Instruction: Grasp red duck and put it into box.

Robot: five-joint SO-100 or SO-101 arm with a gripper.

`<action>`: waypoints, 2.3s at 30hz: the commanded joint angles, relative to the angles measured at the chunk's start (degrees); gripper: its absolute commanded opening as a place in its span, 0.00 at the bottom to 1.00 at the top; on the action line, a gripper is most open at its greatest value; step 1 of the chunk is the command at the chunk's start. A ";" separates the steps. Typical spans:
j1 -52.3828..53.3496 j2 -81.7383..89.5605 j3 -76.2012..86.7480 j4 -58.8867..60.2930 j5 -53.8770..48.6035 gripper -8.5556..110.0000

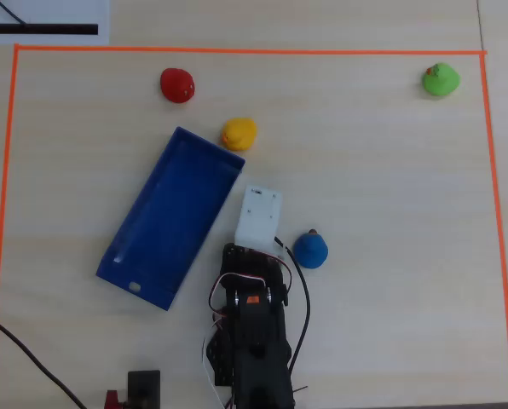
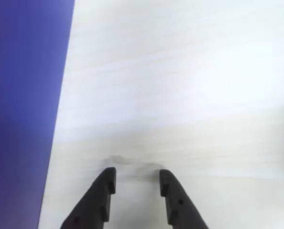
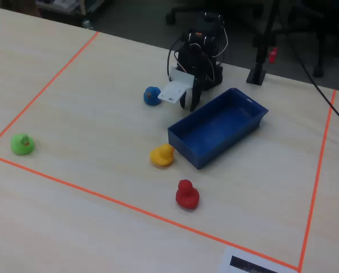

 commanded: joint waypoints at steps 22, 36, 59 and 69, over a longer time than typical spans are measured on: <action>0.18 -0.26 -0.26 1.23 0.44 0.16; 0.18 -0.26 -0.26 1.23 0.44 0.16; 0.26 -0.26 -0.26 1.14 -0.79 0.07; 4.92 -28.48 -29.79 -15.29 1.85 0.34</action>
